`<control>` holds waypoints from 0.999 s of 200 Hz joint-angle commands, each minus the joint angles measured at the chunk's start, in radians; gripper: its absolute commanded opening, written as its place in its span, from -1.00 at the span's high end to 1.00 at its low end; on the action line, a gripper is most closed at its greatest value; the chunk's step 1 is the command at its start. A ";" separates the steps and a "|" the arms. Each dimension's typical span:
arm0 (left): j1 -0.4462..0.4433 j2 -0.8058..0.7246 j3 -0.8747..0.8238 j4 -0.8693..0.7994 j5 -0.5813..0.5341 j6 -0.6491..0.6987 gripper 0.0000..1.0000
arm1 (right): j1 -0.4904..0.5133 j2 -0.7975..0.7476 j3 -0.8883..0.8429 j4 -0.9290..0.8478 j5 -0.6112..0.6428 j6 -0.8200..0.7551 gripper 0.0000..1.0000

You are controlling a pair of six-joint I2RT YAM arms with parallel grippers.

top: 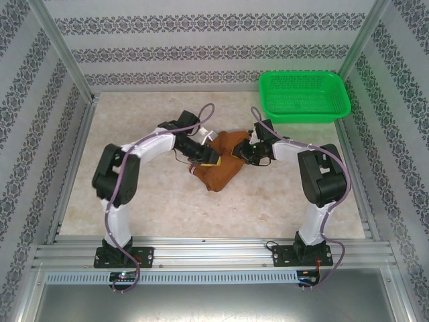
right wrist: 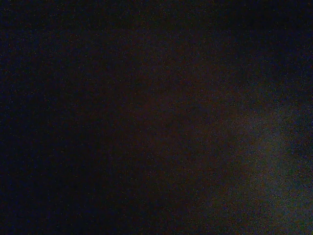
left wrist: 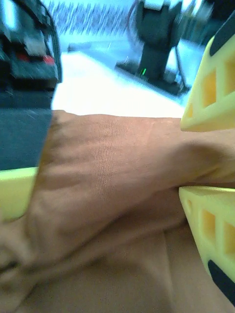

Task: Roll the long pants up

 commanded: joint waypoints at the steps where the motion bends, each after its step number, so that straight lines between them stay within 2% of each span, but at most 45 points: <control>1: -0.091 -0.153 -0.015 -0.065 -0.500 0.122 0.27 | -0.007 0.002 -0.066 -0.132 0.091 0.030 1.00; 28: -0.286 -0.174 0.002 -0.104 -0.818 0.213 0.15 | 0.005 -0.020 -0.079 -0.137 0.094 0.040 1.00; 31: -0.307 -0.167 0.002 -0.105 -0.845 0.220 -0.08 | 0.007 -0.022 -0.082 -0.133 0.093 0.042 1.00; 40: -0.368 -0.134 0.008 -0.112 -0.955 0.231 -0.25 | 0.010 -0.026 -0.088 -0.127 0.093 0.047 1.00; 61: -0.468 -0.049 0.022 -0.122 -1.177 0.252 -0.28 | 0.013 -0.038 -0.114 -0.108 0.095 0.056 1.00; 70: -0.487 -0.011 0.029 -0.129 -1.210 0.263 -0.32 | 0.015 -0.044 -0.129 -0.095 0.092 0.061 1.00; 75: -0.496 0.008 0.035 -0.135 -1.230 0.264 -0.45 | 0.016 -0.047 -0.136 -0.089 0.091 0.064 1.00; 89: -0.519 0.047 0.025 -0.119 -1.291 0.271 -0.48 | 0.020 -0.051 -0.142 -0.089 0.094 0.060 1.00; 97: -0.521 0.069 0.021 -0.113 -1.293 0.273 -0.51 | 0.023 -0.054 -0.143 -0.090 0.095 0.060 1.00; 102: -0.520 0.088 0.024 -0.117 -1.315 0.264 -0.67 | 0.024 -0.057 -0.146 -0.088 0.095 0.060 1.00; 109: -0.521 0.117 0.026 -0.122 -1.351 0.262 -0.68 | 0.027 -0.060 -0.148 -0.089 0.095 0.060 1.00; 125: -0.518 0.175 0.020 -0.117 -1.358 0.270 -0.70 | 0.028 -0.077 -0.163 -0.080 0.095 0.065 1.00; 173: -0.486 0.321 0.075 -0.140 -1.184 0.248 -0.66 | 0.033 -0.102 -0.179 -0.079 0.083 0.066 1.00; 183: -0.474 0.348 0.096 -0.155 -1.162 0.247 -0.58 | 0.034 -0.102 -0.184 -0.071 0.075 0.068 1.00; 192: -0.464 0.363 0.112 -0.164 -1.149 0.248 -0.40 | 0.035 -0.101 -0.192 -0.060 0.066 0.074 1.00; 200: -0.453 0.373 0.120 -0.168 -1.126 0.255 -0.02 | 0.035 -0.099 -0.196 -0.052 0.059 0.076 1.00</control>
